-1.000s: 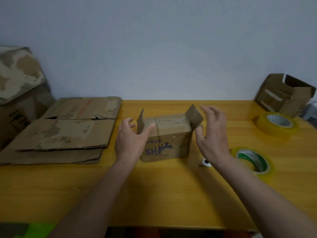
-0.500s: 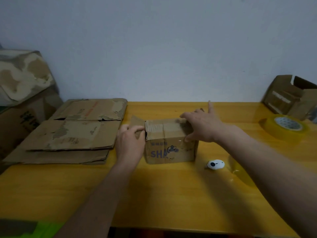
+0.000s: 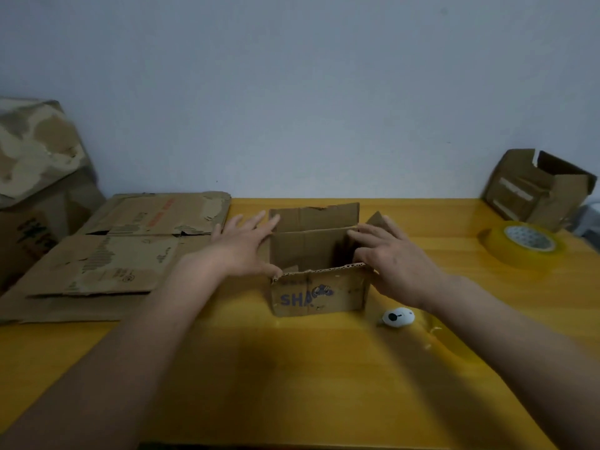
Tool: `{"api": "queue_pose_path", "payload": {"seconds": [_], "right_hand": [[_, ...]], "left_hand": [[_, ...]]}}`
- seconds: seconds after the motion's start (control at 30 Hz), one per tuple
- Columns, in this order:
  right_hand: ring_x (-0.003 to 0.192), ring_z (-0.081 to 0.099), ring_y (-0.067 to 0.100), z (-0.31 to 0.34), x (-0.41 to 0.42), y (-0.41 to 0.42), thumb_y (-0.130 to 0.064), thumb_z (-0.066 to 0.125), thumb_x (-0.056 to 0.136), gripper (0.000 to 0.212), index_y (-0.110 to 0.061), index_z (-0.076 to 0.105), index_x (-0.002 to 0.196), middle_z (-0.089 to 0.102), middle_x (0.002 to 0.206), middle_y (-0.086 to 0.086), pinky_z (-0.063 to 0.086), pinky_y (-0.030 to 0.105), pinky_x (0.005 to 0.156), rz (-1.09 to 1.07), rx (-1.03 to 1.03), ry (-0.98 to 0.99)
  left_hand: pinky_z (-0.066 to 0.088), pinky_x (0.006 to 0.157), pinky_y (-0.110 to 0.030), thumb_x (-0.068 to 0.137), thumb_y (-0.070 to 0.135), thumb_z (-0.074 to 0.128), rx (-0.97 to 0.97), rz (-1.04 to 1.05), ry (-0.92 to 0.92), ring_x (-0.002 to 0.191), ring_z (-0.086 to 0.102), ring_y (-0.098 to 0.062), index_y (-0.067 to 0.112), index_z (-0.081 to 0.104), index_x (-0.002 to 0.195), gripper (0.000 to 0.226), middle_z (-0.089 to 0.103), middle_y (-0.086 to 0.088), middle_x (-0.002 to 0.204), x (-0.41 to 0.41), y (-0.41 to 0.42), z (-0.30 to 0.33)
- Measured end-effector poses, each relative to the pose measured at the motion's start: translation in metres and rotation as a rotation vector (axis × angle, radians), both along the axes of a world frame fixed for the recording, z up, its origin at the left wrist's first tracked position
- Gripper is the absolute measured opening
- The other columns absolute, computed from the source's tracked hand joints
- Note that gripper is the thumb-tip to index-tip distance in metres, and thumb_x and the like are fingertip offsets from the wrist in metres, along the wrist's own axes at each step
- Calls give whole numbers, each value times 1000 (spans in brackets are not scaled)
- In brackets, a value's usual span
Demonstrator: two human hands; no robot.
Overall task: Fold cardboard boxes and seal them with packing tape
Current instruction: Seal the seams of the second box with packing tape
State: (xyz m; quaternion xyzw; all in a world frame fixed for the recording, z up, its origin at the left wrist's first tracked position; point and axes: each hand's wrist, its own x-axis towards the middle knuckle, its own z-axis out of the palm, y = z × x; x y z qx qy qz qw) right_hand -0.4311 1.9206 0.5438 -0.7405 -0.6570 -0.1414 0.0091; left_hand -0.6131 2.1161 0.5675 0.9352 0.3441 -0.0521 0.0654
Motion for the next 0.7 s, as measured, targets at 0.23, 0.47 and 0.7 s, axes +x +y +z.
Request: {"api": "queue_pose_path", "payload": {"seconds": [0.23,0.47,0.7], "right_hand": [[147,-12,17,0,2,-7,-75,51,72,94,-34,18,149,-17,158,-9,5,47,117,-319,330,534],[120,53,22,-22,-1,10,-29,71,84,60,-16,42,134,57,127,2,48,41,99,-420,298,1362],[121,51,22,-18,61,-3,-28,56,94,50,-18,34,137,53,131,2,45,44,100,-500,382,1176]], "left_hand": [[26,115,-54,72,57,72,-496,306,-851,146,17,-25,35,5,154,109,5,3,162,-1,-12,-19],[50,76,-28,100,41,43,-722,452,-1323,105,59,-15,30,47,132,34,58,2,122,11,-89,-87],[43,106,-41,96,16,59,-798,90,-954,130,46,-14,36,26,148,64,46,15,136,89,-68,-70]]}}
